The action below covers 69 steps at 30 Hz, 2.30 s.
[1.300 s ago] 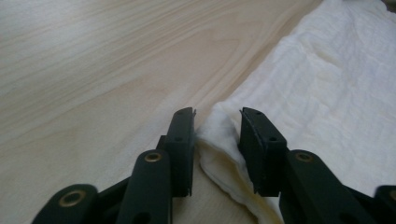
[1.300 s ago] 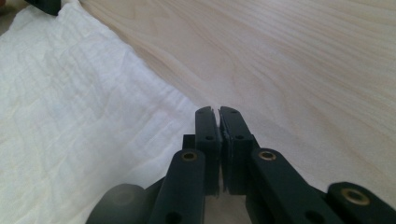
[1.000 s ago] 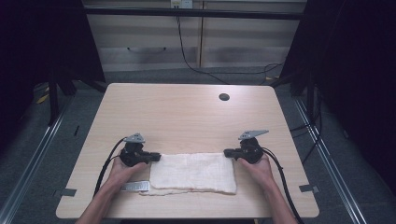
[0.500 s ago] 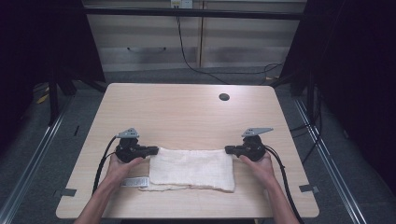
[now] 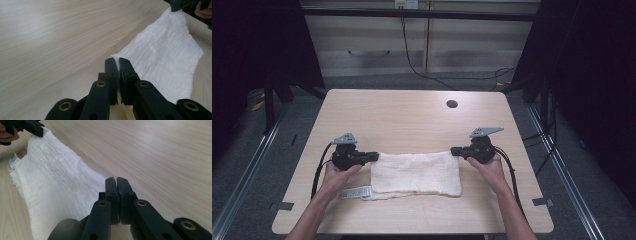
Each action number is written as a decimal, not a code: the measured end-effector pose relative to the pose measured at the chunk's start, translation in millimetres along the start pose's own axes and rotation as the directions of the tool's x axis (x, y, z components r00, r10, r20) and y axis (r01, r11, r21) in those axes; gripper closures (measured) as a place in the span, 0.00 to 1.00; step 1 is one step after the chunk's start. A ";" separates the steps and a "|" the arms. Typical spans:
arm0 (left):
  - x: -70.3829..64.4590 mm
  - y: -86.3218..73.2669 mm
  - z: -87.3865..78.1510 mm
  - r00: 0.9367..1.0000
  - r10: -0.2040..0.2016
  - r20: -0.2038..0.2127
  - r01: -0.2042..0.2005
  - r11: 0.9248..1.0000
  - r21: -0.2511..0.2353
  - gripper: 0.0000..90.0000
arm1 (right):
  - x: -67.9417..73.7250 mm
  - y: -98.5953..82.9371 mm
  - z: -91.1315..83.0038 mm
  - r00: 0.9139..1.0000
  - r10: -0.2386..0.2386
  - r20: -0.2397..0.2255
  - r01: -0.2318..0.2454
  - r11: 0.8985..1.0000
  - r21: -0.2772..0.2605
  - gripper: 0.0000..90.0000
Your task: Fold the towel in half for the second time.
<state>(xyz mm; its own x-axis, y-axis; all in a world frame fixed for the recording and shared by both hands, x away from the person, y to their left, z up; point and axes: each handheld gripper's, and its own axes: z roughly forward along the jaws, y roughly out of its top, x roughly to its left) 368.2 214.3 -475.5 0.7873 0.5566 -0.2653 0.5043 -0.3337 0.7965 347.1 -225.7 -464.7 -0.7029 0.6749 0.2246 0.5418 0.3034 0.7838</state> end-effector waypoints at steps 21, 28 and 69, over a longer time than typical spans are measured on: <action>-2.1 -2.2 -1.1 0.998 0.057 -0.026 -0.058 0.998 -0.041 0.95 | 16.7 4.8 -5.2 0.997 -0.075 -0.008 0.075 0.997 -0.013 0.98; 2.3 -11.4 1.2 0.998 0.027 -0.048 -0.029 0.999 -0.038 0.96 | 28.1 -5.3 -9.2 0.994 -0.100 -0.037 0.100 0.995 -0.005 0.98; -61.3 -27.7 -44.1 0.973 0.230 0.024 -0.228 0.972 -0.053 0.95 | 58.7 -62.9 -2.1 0.995 -0.092 -0.031 0.096 0.982 0.163 0.99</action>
<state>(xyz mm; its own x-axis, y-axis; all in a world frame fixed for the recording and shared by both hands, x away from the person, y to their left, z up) 290.3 223.0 -457.4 0.8902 0.4470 -0.0881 0.2918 -0.4107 0.8638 270.7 -206.6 -499.6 -0.7637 0.6231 0.1688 0.5396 0.4726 0.6967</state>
